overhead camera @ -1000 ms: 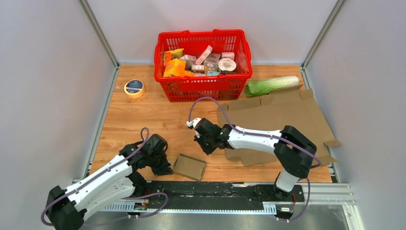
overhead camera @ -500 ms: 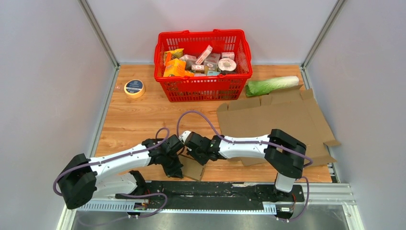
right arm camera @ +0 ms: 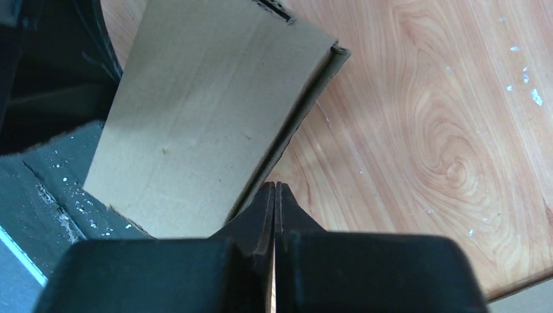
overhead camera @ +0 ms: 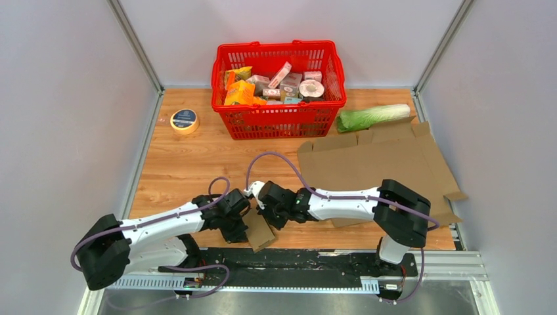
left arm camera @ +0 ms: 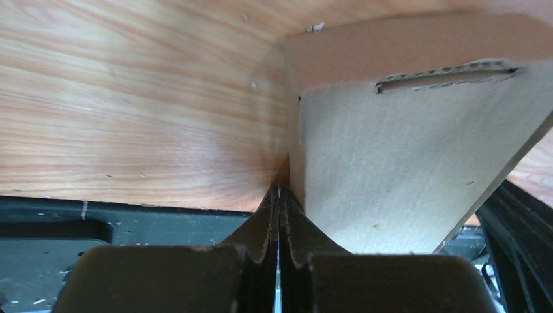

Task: Fold the paper box

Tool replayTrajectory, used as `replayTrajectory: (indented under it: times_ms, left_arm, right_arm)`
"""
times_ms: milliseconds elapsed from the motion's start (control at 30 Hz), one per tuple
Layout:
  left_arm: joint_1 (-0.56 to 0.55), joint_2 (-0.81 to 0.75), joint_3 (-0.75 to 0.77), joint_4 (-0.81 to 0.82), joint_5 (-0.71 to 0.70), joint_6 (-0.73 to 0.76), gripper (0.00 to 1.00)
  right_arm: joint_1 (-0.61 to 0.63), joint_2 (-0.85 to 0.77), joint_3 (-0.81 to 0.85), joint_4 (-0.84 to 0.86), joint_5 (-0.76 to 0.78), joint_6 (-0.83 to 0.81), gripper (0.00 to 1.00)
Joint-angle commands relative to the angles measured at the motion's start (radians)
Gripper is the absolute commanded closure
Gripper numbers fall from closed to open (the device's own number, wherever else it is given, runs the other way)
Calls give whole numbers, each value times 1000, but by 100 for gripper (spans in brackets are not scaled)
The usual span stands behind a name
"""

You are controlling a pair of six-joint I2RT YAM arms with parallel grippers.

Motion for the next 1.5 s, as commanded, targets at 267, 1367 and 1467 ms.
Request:
replayTrajectory:
  times_ms: [267,1367,1467]
  left_arm:
    - [108,-198,-6,-131,-157,80,78]
    - [169,-353,-21,-169,-212,223,54]
    - [168,-433,-53,-30,-85,260,53]
  right_arm:
    - [-149,109,173,-38,32,-13,100]
    - [-266,-110,-34,-86,-147,124,29]
    - [-278,-138,-66,13,-306,177,27]
